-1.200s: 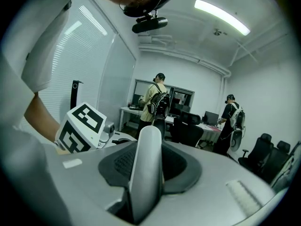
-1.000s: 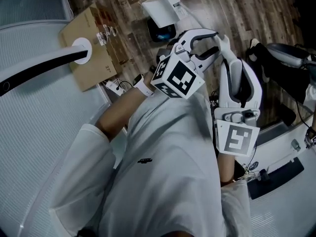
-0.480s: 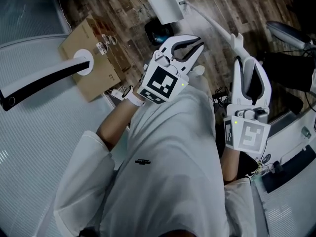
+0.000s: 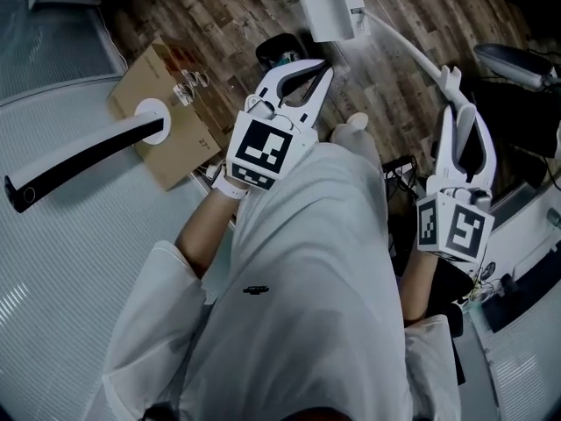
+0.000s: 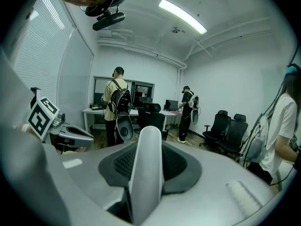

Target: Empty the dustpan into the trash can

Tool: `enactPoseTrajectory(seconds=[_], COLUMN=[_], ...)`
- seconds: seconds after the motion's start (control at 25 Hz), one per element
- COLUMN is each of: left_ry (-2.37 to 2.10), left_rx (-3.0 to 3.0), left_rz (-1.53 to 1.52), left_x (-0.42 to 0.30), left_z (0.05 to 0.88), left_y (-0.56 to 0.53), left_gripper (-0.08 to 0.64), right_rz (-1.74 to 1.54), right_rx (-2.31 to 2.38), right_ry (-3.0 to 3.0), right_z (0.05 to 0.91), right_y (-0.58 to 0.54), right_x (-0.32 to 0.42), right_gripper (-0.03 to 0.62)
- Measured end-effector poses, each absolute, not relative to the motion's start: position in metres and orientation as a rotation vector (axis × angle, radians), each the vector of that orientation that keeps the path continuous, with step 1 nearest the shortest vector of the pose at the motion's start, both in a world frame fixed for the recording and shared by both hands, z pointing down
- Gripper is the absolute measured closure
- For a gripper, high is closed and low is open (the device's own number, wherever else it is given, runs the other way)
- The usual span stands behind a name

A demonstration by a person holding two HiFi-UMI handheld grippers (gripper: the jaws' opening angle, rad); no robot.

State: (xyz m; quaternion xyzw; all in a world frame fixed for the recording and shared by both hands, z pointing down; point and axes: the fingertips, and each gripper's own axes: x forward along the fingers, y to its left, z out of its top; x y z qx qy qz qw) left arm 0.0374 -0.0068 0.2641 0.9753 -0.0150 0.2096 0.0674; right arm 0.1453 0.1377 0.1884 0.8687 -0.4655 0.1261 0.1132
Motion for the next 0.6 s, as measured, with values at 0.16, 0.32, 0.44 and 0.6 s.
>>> enactPoseTrajectory(seconds=[0.16,0.32,0.44,0.6], left_ry=[-0.081,-0.102,-0.123,-0.163], left_rx=[2.925,2.921,2.916,2.900], left_rz=[0.626,0.634,0.638,0.649], left_x=[0.033,0.030,0.027,0.030], left_z=[0.264,0.266,0.268,0.266], left_y=[-0.017,-0.016,-0.016,-0.025], left_gripper=[0.552,0.554,0.554,0.554], right_rz=[0.414,0.453,0.495,0.561], right_rx=[2.542,2.522,2.521,2.511], right_ry=[-1.309,-1.263,-1.228,-1.203], right_z=[0.204,0.226,0.245,0.269], right_y=[0.145,0.160,0.169,0.170], right_x=[0.149,0.150,0.150,0.159], right_gripper=[0.462,0.462,0.462,0.462])
